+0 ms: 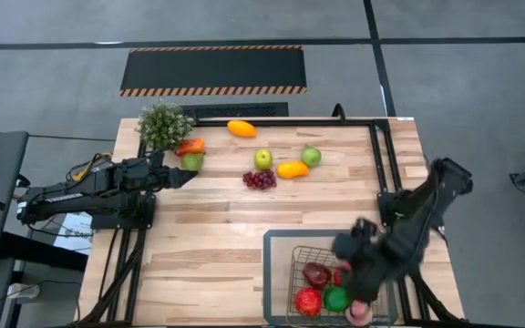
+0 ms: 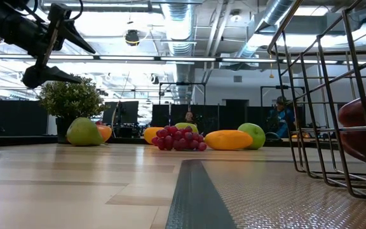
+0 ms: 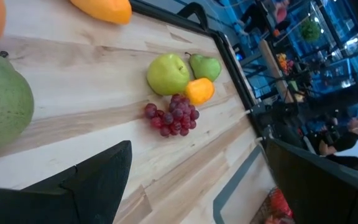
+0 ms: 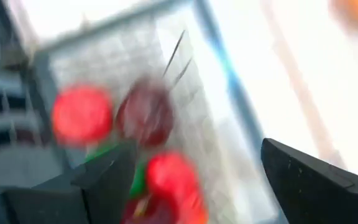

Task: Build produce basket
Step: Move the fruits to the center of the table

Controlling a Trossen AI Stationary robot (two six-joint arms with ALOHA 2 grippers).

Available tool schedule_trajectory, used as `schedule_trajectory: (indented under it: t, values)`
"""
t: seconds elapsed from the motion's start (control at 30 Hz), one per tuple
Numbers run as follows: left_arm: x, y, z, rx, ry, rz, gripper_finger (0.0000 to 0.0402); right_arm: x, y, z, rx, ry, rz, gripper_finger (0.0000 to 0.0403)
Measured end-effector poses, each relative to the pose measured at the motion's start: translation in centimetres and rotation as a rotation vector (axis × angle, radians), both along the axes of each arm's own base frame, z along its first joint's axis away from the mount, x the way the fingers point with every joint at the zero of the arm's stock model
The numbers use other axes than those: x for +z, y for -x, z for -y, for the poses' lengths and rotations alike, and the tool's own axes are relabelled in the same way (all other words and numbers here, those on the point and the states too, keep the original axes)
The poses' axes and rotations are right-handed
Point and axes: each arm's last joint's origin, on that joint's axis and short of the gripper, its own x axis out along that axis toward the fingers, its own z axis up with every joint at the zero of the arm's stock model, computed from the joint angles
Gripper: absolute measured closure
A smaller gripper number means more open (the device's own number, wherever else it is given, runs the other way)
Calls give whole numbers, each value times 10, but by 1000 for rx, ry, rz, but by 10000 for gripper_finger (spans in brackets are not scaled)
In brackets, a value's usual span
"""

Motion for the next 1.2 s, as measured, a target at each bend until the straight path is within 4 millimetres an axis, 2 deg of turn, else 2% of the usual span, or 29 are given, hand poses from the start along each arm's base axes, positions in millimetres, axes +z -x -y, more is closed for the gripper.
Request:
schedule_trajectory:
  t: [0.17, 0.33, 0.5, 0.63, 0.73, 0.87, 1.0, 1.1, 1.2]
  values:
    - [-1, -1, 0, -24, -53, -33, 42, 13, -30, 50, -2, 105, 97, 44]
    - [-5, -7, 0, -108, -68, -87, 42, 13, -74, 91, 66, 174, 183, 44]
    - [-11, -12, 5, -278, -5, -142, 42, 5, -128, 139, 149, 214, 315, 44]
    - [-18, -5, 5, -244, 33, -286, 42, -8, -163, 177, 171, 172, 412, 44]
    - [-14, 2, 3, -159, 17, -361, 42, -17, -184, 204, 173, 175, 504, 44]
    - [-8, 12, 0, 48, 16, -429, 42, -31, -205, 238, 135, 121, 610, 44]
    - [-9, 15, -3, 195, -35, -447, 44, -45, -212, 261, 98, 3, 634, 47]
    - [-15, 14, -7, 297, -100, -494, 53, -39, -207, 267, 108, -48, 650, 52]
    - [-19, 13, -10, 390, -157, -545, 63, -22, -198, 265, 115, -44, 687, 57]
